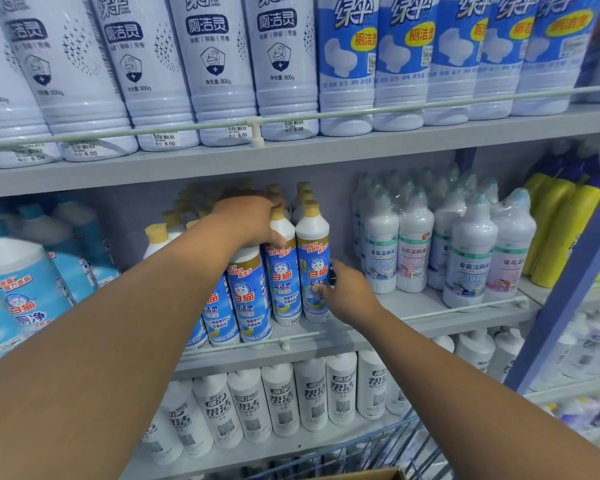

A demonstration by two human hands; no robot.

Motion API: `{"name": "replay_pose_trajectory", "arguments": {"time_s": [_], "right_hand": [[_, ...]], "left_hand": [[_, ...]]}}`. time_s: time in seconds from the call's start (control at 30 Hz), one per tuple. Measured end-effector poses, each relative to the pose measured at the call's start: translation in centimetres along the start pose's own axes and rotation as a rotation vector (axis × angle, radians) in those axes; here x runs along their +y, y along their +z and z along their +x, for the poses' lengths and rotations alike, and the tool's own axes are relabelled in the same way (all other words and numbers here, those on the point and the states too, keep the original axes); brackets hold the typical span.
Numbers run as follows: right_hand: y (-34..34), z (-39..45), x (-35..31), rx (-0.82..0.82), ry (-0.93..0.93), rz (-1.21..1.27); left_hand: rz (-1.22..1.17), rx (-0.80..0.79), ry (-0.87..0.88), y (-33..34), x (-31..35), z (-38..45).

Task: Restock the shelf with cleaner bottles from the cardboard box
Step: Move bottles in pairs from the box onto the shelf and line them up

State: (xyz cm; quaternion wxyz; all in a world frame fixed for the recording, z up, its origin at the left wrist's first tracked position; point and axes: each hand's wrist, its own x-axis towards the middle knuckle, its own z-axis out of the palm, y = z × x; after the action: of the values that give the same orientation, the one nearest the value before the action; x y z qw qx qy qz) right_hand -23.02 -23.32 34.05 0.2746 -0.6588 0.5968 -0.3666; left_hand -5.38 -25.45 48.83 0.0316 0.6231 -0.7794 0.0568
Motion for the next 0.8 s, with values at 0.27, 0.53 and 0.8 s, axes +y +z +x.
{"name": "replay_pose_trajectory", "arguments": {"time_s": [0.27,0.53,0.8], "right_hand": [[0.5,0.8,0.5,0.004,0.016,-0.015],[0.5,1.5,0.9,-0.011,0.016,0.021],[0.7,2.1,1.0,-0.006,0.012,0.017]], "left_hand": [[-0.011,-0.026,-0.029,0.4,-0.1,0.6],[-0.006,-0.058,-0.103,0.7,0.0,1.9],[-0.024,-0.043,-0.049,1.0,-0.7,3.2]]}}
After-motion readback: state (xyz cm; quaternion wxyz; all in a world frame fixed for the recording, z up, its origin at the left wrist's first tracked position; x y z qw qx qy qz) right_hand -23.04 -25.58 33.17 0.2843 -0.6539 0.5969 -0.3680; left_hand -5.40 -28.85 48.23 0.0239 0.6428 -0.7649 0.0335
